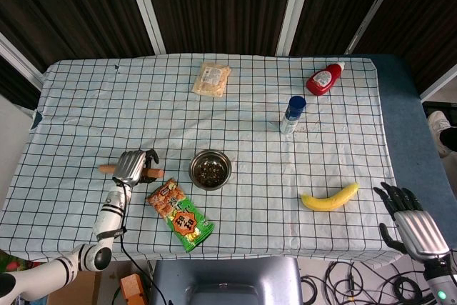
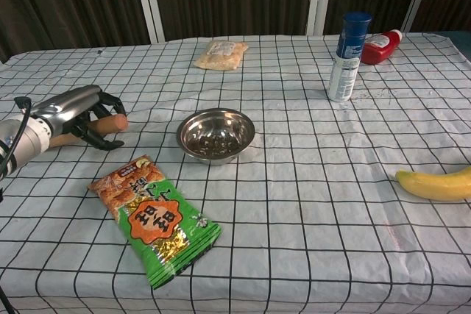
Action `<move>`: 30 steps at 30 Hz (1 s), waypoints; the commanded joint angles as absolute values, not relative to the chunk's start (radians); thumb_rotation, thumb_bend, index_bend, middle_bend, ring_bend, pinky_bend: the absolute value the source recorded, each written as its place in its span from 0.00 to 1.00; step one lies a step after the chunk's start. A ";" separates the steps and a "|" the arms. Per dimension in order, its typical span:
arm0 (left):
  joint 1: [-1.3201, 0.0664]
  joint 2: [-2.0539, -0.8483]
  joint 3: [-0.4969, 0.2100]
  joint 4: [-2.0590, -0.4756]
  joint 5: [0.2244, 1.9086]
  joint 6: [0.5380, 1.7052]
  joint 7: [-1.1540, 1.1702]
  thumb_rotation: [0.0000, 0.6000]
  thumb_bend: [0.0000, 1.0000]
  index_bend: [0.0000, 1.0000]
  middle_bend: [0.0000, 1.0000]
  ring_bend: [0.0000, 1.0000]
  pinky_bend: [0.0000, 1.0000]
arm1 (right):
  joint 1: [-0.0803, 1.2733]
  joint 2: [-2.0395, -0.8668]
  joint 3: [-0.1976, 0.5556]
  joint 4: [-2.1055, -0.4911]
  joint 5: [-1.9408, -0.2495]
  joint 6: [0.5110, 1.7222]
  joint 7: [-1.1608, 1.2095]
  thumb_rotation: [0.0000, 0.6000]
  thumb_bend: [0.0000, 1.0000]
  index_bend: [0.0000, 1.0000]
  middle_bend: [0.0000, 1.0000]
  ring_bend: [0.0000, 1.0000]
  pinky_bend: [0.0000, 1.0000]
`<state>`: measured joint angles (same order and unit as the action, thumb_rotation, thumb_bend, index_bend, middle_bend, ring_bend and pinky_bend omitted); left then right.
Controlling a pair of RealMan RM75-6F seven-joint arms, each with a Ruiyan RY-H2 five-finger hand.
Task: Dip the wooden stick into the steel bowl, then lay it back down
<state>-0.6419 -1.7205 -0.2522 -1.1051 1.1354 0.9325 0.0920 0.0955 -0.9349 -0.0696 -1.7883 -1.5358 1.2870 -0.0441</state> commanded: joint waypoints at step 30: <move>-0.276 -1.300 0.103 -1.486 1.725 1.510 -0.092 1.00 0.30 0.00 0.00 0.00 0.00 | 0.084 -0.951 -0.074 -1.788 -1.546 1.307 -0.095 1.00 0.48 0.00 0.00 0.00 0.00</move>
<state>-0.4269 -1.3850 -0.0365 -1.4709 1.5657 1.3050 -0.0334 0.0862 -0.9437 -0.0733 -1.7865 -1.5446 1.3048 -0.0817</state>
